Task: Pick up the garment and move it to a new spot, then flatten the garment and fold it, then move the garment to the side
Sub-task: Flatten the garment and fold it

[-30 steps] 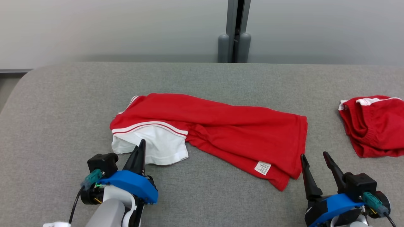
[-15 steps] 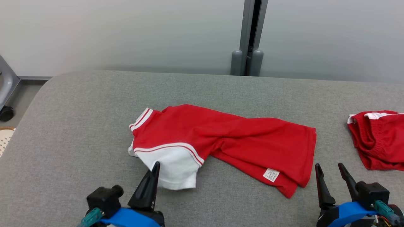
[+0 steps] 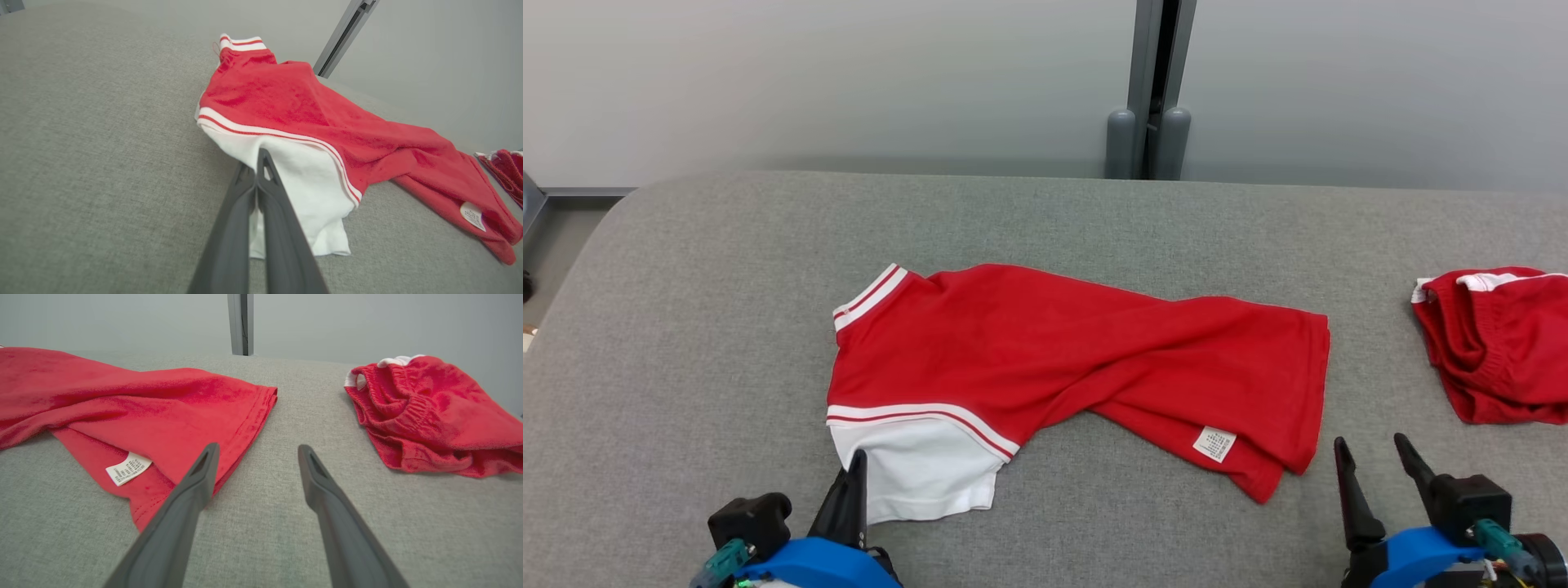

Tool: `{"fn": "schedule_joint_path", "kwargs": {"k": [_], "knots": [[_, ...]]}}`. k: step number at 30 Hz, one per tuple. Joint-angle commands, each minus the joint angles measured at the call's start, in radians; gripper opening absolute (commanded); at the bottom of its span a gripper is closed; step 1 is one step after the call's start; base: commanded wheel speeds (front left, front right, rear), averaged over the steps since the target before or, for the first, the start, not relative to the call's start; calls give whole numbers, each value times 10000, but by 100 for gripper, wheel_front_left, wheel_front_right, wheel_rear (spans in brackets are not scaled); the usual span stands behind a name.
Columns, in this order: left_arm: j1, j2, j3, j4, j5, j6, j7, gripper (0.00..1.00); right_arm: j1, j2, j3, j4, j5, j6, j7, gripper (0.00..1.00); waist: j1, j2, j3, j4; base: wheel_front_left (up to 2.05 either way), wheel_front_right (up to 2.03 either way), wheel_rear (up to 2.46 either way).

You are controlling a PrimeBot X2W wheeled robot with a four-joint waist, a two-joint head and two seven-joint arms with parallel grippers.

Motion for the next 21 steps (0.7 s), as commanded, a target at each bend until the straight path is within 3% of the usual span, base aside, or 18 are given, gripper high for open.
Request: {"fn": "schedule_joint_path", "kwargs": {"k": [1, 8, 17, 19, 21], "knots": [[-269, -8, 19, 263, 156, -15, -170, 100, 57, -6, 104, 47, -119, 1, 40, 100, 1, 0, 26, -19, 0, 0, 0], [-896, -199, -70, 986, 484, -31, -811, 100, -255, -9, 690, 742, -57, 1, 237, 100, 1, 0, 147, 44, 0, 0, 0], [-793, -331, -44, 675, 733, 95, -1099, 100, -999, -11, 696, 2190, 25, 1, -102, 98, 1, 0, 307, 386, 0, 0, 0], [-747, -321, -42, 613, 783, 115, -1126, 100, -1145, -12, 645, 2444, -2, 1, -222, 50, 1, 0, 334, 418, 0, 0, 0], [-721, -301, -30, 549, 825, 146, -1129, 100, -1306, -11, 575, 2595, -25, 1, -356, 37, 1, 0, 353, 420, 0, 0, 0]]}}
